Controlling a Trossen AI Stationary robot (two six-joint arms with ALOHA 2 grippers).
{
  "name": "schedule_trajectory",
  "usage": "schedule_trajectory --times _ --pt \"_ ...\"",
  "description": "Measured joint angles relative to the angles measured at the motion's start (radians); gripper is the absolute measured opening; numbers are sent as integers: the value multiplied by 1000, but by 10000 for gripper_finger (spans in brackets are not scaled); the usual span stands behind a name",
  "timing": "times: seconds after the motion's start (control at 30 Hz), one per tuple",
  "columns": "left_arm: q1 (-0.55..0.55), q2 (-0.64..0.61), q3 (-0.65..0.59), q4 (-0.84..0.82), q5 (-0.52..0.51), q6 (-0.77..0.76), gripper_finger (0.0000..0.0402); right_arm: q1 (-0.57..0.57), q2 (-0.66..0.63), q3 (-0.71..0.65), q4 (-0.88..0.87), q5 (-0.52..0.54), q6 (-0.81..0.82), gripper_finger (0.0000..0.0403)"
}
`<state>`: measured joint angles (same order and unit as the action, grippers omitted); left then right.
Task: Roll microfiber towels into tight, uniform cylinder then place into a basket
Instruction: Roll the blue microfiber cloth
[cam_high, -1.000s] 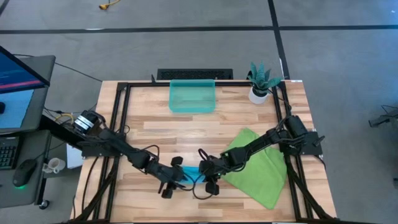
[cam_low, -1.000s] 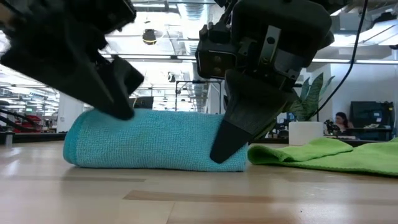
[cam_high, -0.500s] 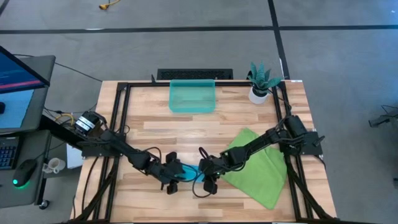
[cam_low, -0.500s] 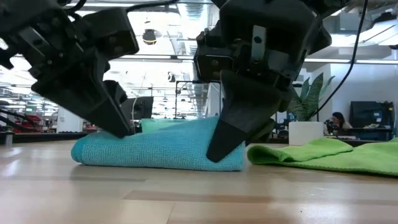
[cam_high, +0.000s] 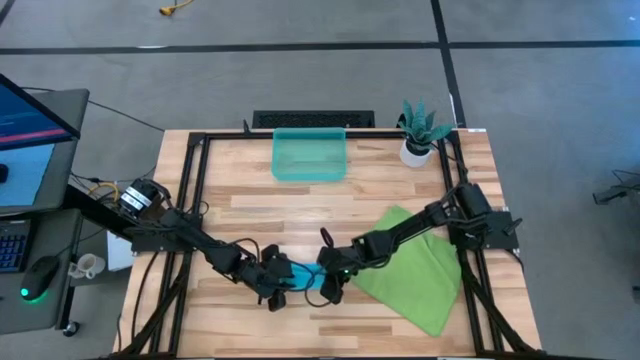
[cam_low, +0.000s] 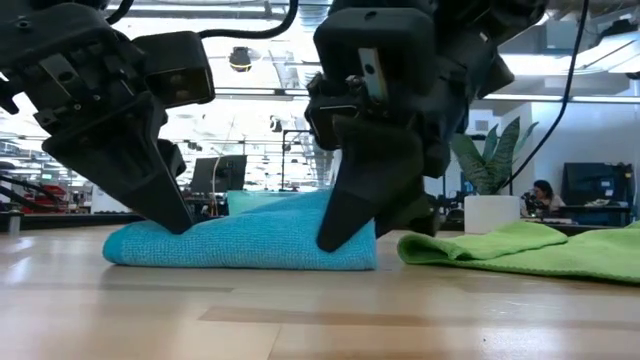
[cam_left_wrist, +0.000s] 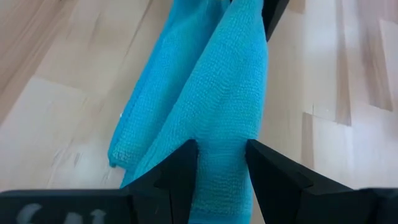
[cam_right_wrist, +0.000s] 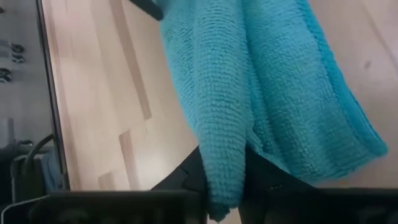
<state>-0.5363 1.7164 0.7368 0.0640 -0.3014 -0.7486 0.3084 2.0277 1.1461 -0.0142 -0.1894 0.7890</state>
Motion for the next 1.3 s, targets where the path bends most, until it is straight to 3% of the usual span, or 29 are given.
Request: schedule_trajectory --times 0.23,0.67,0.83,1.03,1.3 --pt "0 0 -1 -18 1 -23 139 -31 -1 0 0 -22 26 112" --pt "0 2 -2 -19 1 -23 139 -56 -1 1 -7 -65 7 115" --pt "0 2 -2 -20 0 -22 139 -66 -2 1 -7 -80 7 141" --pt "0 3 -2 -19 0 -8 139 -118 -2 1 -10 -284 20 176" --pt "0 3 -3 -16 0 -10 139 -169 -53 -4 -84 -303 2 185"
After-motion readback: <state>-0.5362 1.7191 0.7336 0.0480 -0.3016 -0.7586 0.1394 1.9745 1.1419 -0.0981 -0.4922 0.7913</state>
